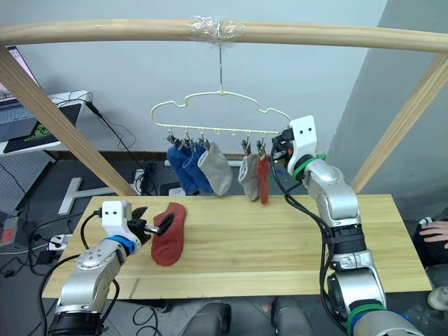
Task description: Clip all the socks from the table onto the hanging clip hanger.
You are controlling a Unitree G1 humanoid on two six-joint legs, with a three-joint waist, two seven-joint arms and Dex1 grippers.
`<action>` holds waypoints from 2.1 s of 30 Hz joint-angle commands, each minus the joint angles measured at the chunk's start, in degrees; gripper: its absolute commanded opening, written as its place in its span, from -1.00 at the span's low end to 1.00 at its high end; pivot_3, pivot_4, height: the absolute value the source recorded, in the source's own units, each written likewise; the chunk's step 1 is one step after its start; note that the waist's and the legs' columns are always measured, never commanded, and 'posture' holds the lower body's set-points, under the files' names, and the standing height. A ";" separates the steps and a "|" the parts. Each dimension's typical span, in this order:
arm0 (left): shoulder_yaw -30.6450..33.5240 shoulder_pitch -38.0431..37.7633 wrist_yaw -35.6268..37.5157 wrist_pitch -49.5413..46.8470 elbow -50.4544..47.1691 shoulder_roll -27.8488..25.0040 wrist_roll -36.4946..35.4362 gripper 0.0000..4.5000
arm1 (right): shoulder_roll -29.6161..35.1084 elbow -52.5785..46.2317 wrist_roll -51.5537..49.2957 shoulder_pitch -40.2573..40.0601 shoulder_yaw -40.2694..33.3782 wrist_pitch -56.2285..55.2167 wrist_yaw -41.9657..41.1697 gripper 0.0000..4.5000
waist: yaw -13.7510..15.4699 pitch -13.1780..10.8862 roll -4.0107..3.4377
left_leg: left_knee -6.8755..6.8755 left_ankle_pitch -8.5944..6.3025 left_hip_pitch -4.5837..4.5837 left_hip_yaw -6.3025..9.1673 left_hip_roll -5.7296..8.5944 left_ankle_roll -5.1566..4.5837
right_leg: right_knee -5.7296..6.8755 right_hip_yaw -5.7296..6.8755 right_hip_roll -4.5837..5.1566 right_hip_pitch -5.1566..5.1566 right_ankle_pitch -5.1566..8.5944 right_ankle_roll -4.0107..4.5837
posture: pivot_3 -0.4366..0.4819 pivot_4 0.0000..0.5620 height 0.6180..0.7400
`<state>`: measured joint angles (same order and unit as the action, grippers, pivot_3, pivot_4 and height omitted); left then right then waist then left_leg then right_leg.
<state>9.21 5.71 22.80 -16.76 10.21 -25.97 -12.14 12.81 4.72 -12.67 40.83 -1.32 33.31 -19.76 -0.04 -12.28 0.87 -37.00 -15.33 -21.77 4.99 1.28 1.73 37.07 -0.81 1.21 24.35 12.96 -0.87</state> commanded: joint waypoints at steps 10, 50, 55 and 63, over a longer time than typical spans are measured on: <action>-2.91 12.20 0.60 7.95 26.02 0.80 5.67 1.00 | 1.44 -3.42 -1.18 1.79 -1.10 3.79 -0.31 -1.00 | -0.13 0.00 0.01 | 0.02 0.00 -0.03 -0.01 -0.02 0.00 | 0.04 0.05 0.02 0.02 -0.01 0.01 | 0.04 -0.20 1.00; -18.52 11.65 7.62 -13.78 -15.97 26.55 -10.29 -0.98 | -0.62 2.47 -21.87 18.06 -24.80 48.24 9.48 -1.00 | -1.48 0.01 -0.05 | -0.05 0.00 -0.12 -0.29 0.05 -0.04 | -0.01 -0.04 0.00 -0.02 -0.11 0.01 | -0.05 -0.30 1.00; -16.93 14.42 5.58 -13.22 -14.47 28.29 -11.00 -0.98 | -0.89 1.55 -22.76 18.07 -24.99 50.06 9.43 -1.00 | -1.56 0.01 -0.05 | -0.03 0.00 -0.12 -0.21 0.00 -0.05 | 0.02 -0.02 -0.03 0.00 -0.11 0.01 | -0.06 -0.30 1.00; -15.31 16.77 5.26 -11.25 -11.97 28.71 -11.00 -0.98 | -0.12 1.83 -23.18 17.86 -24.06 50.11 9.09 -1.00 | -1.63 0.01 -0.05 | -0.05 0.01 -0.12 -0.32 0.04 -0.07 | 0.00 -0.05 -0.13 -0.01 -0.10 0.00 | -0.07 -0.28 1.00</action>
<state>-6.26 21.87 27.87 -29.36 -1.16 2.47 -22.62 12.37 8.35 -34.99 57.76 -25.52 83.45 -10.15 -1.66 -12.28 0.82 -37.04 -15.31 -21.89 4.68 1.32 1.66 37.07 -0.85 1.08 24.34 12.86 -0.86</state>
